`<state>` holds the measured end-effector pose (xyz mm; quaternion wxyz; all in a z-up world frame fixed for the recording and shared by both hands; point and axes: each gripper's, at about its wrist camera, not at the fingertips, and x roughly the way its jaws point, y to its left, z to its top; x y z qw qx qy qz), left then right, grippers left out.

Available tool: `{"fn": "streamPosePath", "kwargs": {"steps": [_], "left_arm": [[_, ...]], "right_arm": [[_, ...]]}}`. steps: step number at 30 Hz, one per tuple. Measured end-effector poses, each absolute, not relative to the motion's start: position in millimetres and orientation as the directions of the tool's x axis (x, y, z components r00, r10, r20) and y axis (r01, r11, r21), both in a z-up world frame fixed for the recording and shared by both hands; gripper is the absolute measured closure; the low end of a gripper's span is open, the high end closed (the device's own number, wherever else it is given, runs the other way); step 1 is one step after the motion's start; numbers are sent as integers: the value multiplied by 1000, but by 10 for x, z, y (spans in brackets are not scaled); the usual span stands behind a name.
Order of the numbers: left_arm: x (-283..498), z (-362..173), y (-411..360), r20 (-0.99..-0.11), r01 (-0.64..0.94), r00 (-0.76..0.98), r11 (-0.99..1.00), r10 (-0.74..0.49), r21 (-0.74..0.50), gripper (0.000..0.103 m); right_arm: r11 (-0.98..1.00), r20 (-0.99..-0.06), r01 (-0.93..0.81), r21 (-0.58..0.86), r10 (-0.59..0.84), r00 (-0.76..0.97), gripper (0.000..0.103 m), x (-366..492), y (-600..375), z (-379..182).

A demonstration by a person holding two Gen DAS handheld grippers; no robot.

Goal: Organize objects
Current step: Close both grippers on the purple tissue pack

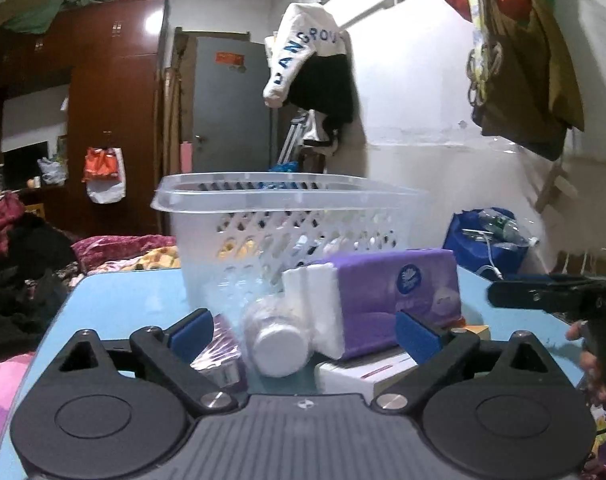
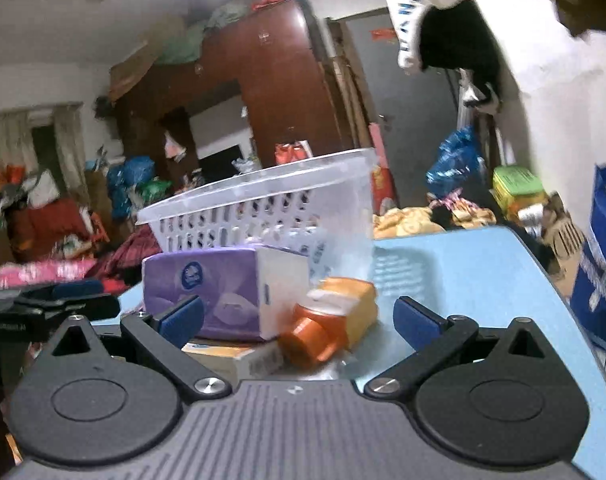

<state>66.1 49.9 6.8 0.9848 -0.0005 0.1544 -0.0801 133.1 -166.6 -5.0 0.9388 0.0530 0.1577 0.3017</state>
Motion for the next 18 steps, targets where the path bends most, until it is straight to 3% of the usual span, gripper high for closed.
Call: {"fn": "streamPosePath", "kwargs": {"steps": [7,12,18], "left_arm": [[795,70,408,-305,195,933,981,-193,-24,8],[876,45,381,-320,231,918,972,-235,-51,22],[958,2,332,-341,264,902,963,-264,-49,30]], "right_arm": [[805,-296,-570,164,591,750,2,1437,-1522,-111],[782,-303,-594,186,621,723,17,1482,-1536,-119],[748,-320,-639,181,659,681,32,1538,-1496,-106]]}}
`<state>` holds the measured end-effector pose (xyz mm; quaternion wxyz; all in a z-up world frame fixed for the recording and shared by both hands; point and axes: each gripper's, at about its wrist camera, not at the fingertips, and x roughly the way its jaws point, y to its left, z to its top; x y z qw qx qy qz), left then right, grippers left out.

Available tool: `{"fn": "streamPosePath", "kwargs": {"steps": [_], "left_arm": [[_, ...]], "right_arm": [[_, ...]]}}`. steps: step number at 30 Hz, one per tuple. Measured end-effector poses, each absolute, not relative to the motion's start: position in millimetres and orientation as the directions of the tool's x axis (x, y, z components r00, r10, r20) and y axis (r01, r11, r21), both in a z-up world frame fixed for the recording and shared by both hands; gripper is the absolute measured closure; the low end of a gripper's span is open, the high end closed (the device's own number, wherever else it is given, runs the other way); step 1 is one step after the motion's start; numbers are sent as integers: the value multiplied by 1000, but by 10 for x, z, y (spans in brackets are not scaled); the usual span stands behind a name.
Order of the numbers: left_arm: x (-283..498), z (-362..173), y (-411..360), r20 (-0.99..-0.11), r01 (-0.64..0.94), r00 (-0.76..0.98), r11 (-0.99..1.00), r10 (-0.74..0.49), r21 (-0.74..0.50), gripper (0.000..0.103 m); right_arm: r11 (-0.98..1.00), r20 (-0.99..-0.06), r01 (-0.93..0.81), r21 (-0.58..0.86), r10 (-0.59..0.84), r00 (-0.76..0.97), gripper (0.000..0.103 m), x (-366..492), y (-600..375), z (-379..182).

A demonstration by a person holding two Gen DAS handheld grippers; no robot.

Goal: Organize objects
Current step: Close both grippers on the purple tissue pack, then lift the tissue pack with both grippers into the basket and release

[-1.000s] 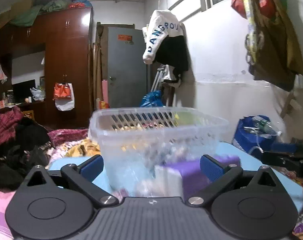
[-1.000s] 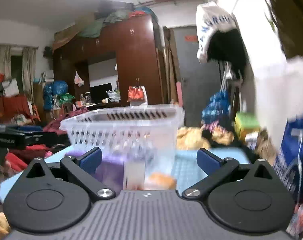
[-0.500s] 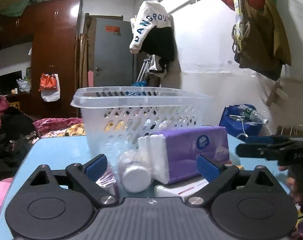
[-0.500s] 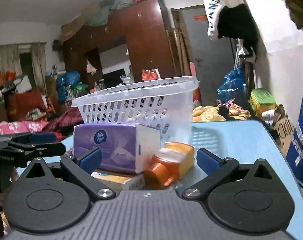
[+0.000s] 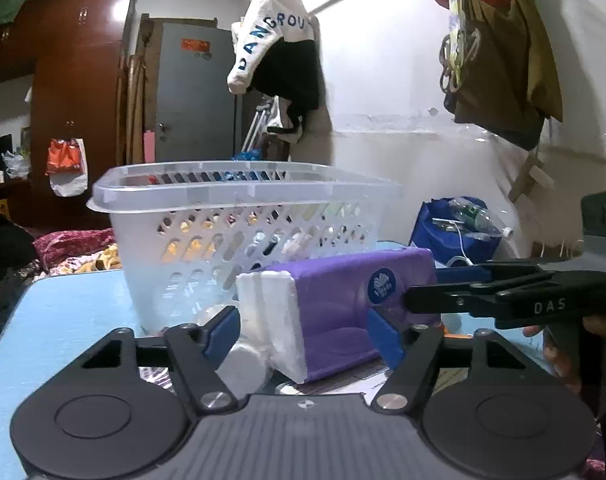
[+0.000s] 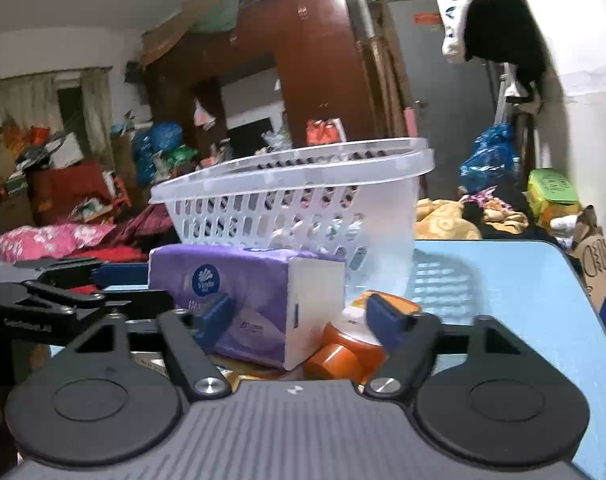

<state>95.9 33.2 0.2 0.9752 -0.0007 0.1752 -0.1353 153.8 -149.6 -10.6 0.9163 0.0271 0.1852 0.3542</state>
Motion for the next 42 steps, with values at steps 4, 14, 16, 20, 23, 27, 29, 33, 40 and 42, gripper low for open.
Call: {"fn": "streamPosePath", "kwargs": {"steps": [4,14,16,20,23,27,29,33,40,42], "left_arm": [[1019,-33,328,-352,279,893,958,-282,-61,31],[989,-58,254,-343,299,892,954,-293,-36,45],[959,-58,243,-329,294,900,955,-287,-28,46],[831,1,257,-271,295,919,955,-287,-11,46],[721,80,254,-221,296,932,955,-286,13,46],[617,224,261,-169,302,940,953,-295,15,47],[594,355,243,-152,307,942,952,-300,22,47],[518,665,145,-106,294,953,952,-285,87,47],[578,1174,89,-65,270,963,951,-263,148,47],[749,1315,121,-80,265,963,953,-256,144,47]], "right_arm": [[727,-316,-661,187,682,660,32,1549,-1480,-94],[700,-327,-697,155,702,632,45,1462,-1412,-76],[701,-312,-698,147,702,640,48,1420,-1426,-70],[710,-257,-696,107,697,670,53,1254,-1442,4],[712,-220,-699,73,695,685,54,1160,-1431,105],[711,-179,-701,53,698,694,54,1083,-1444,256],[715,-160,-698,41,694,702,55,1063,-1442,375],[723,-114,-690,8,687,718,56,1012,-1453,651],[730,-85,-682,-49,677,731,56,1135,-1318,1015],[736,-102,-675,-50,669,736,56,1275,-1242,1098]]}}
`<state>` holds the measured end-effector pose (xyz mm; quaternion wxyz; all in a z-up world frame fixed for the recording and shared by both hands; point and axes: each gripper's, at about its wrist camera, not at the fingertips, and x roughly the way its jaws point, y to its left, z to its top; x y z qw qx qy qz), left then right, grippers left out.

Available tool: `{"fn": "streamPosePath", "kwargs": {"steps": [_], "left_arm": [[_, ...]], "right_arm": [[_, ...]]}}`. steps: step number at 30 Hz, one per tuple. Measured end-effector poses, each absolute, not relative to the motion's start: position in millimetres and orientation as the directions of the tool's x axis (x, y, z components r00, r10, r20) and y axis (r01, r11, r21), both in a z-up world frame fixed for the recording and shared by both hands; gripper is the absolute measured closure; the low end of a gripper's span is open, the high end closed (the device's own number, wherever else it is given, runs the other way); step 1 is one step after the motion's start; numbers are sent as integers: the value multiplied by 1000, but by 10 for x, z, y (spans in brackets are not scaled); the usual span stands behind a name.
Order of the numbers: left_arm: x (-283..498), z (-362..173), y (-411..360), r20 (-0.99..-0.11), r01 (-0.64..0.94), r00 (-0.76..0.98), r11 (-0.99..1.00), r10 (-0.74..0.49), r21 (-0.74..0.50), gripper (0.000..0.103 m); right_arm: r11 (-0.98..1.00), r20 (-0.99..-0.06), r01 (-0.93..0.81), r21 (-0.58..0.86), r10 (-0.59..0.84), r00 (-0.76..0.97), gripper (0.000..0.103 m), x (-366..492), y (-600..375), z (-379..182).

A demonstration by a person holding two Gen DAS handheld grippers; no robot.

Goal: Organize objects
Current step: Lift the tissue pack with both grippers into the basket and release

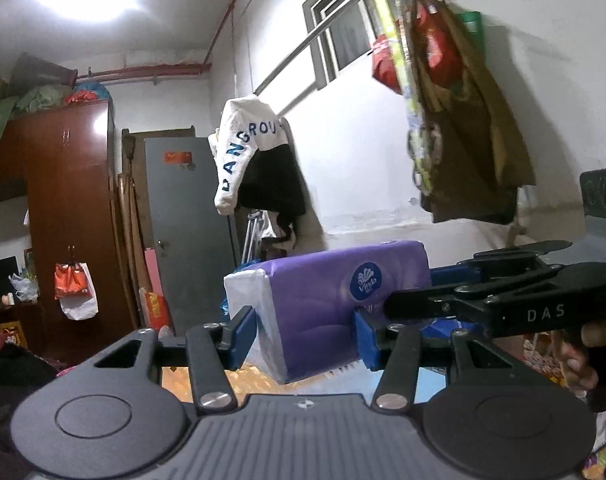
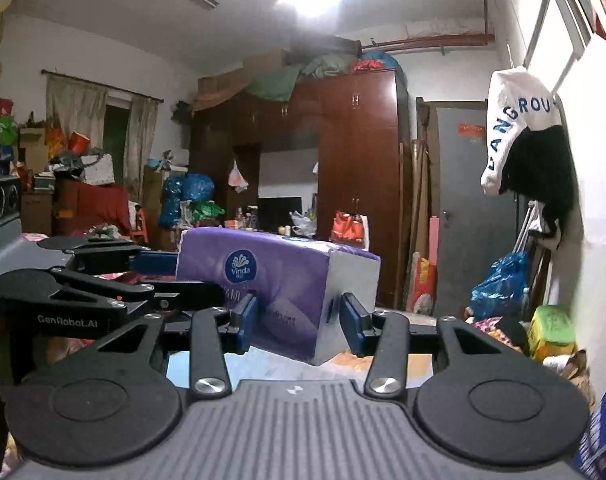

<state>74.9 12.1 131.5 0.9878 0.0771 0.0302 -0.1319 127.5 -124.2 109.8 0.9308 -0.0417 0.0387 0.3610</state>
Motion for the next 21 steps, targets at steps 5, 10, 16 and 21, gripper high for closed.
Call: {"fn": "streamPosePath", "kwargs": {"steps": [5,10,16,21], "left_arm": [[1389,1412,327,-176,271,950,961,-257,60,47],[1927,1187,483,-289,233,932,972,-218,20,48],[2296,1009,712,-389,165,907,986,-161,-24,48],[2446,840,721,-453,127,884,992,-114,-3,48]], "right_arm": [[752,-206,-659,-8,644,737,56,1836,-1047,1107],[763,-321,-646,16,616,720,56,2305,-816,814],[762,-412,-648,12,594,691,57,2616,-534,563],[775,-473,-631,-21,549,689,59,2662,-466,434]]}}
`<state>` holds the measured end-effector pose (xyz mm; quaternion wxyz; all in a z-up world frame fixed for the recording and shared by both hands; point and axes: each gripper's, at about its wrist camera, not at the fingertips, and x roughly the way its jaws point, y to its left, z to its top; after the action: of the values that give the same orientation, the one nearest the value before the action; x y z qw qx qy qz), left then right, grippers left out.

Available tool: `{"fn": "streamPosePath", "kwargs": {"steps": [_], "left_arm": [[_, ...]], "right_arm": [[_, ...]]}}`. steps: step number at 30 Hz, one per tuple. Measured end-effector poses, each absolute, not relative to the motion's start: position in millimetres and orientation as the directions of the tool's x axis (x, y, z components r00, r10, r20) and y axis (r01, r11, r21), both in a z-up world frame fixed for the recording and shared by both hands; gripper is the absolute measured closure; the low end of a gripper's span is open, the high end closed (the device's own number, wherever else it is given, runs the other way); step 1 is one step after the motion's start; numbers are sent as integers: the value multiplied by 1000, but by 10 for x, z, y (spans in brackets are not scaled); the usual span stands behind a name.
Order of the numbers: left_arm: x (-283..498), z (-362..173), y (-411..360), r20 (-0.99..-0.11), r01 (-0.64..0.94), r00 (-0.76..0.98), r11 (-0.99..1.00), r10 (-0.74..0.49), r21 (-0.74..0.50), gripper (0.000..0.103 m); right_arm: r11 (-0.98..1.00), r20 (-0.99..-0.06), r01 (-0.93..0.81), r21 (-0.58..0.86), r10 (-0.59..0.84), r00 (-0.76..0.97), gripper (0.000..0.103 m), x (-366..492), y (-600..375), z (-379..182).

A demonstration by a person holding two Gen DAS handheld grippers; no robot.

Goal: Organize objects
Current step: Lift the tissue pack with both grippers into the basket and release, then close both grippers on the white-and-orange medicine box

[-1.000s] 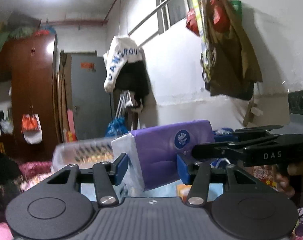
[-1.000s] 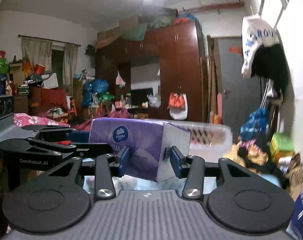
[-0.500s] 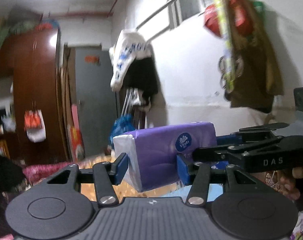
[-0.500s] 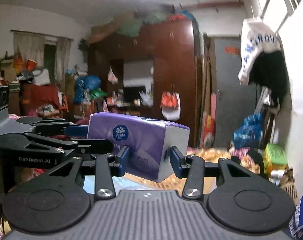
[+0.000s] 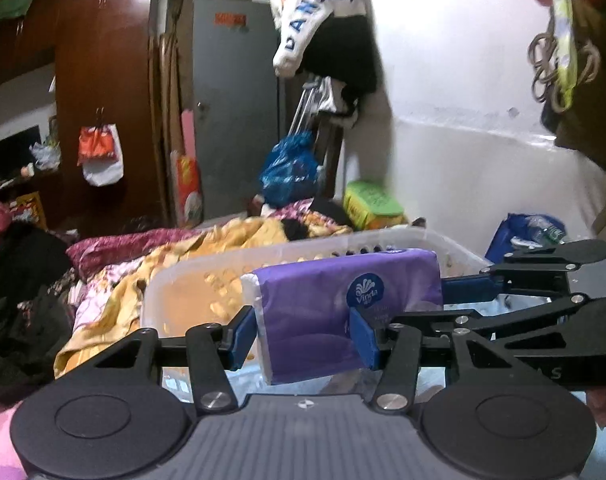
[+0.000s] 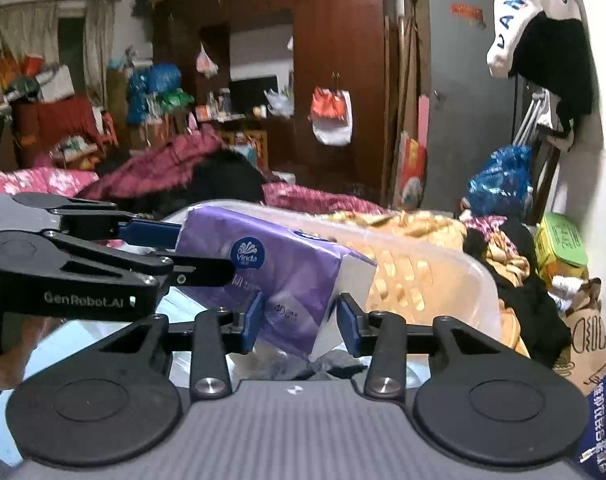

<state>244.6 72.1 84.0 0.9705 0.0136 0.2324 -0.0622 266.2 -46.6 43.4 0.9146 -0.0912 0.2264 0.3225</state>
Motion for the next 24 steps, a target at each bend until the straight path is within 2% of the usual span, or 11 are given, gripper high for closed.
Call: {"fn": "streamPosePath", "kwargs": {"steps": [7,10,11,12,13,14,16,18,21,24], "left_arm": [[2441,778,748,-487,131,866,991,-113,3,48],[2381,765,734,-464,133,878,991,-115,6,47],[2350,760,742,-450,136,885,991,-122,-1,43],[2322,759,754,-441,137,888,991,-128,-11,37],[2268,769,765,-424,137,896,990,-132,-19,35],[2175,796,773,-393,139,909,990,-137,-22,33],[1977,867,782,-332,141,933,990,-142,-29,23],[1710,921,773,-271,154,949,987,-159,-40,15],[1314,928,704,-227,187,955,981,-193,-46,13],[968,792,590,-226,199,954,980,-198,-19,13]], "right_arm": [[776,-507,-629,-32,530,680,62,2634,-487,483],[780,-490,-625,-28,535,689,61,2621,-540,531],[788,-479,-615,-25,530,700,59,2587,-584,543],[797,-471,-603,-24,523,710,56,2556,-629,562],[807,-457,-590,-32,513,727,41,2532,-669,588],[816,-429,-576,-49,503,750,22,2499,-718,634],[831,-350,-551,-72,497,794,5,2294,-890,694],[833,-290,-552,-31,521,803,2,2097,-1108,748],[811,-217,-583,50,578,787,0,1748,-1476,717],[816,-195,-572,82,576,793,0,1446,-1738,518]]}}
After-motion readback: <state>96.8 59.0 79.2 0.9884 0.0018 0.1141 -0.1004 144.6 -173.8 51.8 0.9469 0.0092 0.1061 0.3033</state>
